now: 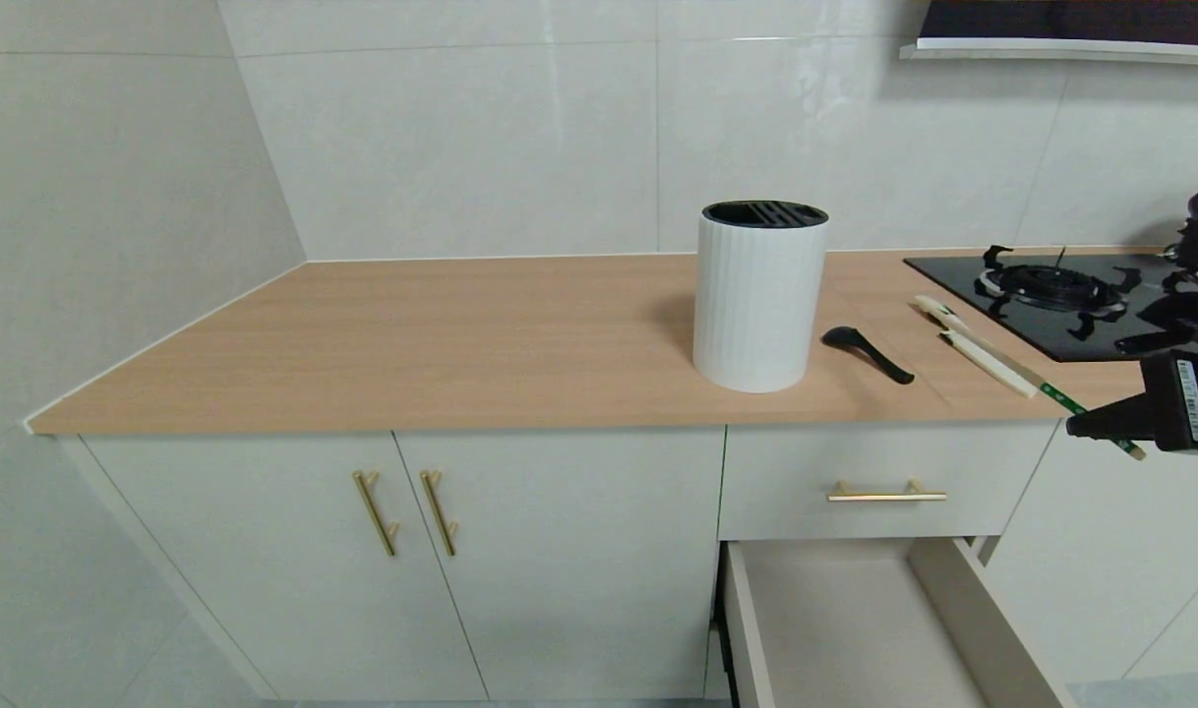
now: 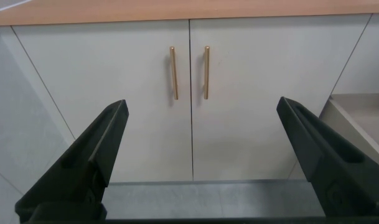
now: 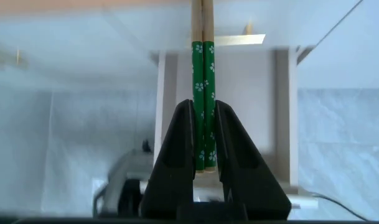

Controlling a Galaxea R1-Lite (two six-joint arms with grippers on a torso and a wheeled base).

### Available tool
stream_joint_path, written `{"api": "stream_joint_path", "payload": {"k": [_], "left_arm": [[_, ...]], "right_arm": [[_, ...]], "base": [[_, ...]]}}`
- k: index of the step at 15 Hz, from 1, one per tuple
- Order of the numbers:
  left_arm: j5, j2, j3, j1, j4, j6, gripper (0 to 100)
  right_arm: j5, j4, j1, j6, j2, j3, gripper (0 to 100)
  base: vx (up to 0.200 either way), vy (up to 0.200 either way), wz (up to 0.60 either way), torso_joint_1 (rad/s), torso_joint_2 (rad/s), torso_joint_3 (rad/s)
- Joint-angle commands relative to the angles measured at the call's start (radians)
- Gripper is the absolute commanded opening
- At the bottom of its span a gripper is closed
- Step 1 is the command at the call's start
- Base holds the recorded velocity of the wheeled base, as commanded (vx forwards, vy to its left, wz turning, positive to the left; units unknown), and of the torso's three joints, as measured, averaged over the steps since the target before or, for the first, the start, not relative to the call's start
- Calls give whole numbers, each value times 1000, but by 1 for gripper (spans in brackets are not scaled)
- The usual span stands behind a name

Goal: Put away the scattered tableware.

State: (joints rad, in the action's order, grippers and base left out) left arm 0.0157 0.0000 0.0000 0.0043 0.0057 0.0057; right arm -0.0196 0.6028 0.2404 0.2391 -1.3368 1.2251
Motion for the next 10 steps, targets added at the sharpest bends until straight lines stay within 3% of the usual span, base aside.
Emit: {"api": "stream_joint_path", "payload": {"k": [1, 4, 10], "left_arm": [[1, 0, 0, 0, 0, 0, 100], [0, 0, 0, 0, 0, 0, 100], [1, 0, 0, 0, 0, 0, 100]], "right_arm": [[0, -1, 13, -21, 34, -38, 0], [3, -18, 19, -113, 25, -96, 0], [3, -54, 40, -118, 30, -131, 0]], "base": [[0, 0, 0, 0, 0, 0], [0, 0, 0, -36, 115, 81], [0, 0, 0, -141, 432, 291]]}}
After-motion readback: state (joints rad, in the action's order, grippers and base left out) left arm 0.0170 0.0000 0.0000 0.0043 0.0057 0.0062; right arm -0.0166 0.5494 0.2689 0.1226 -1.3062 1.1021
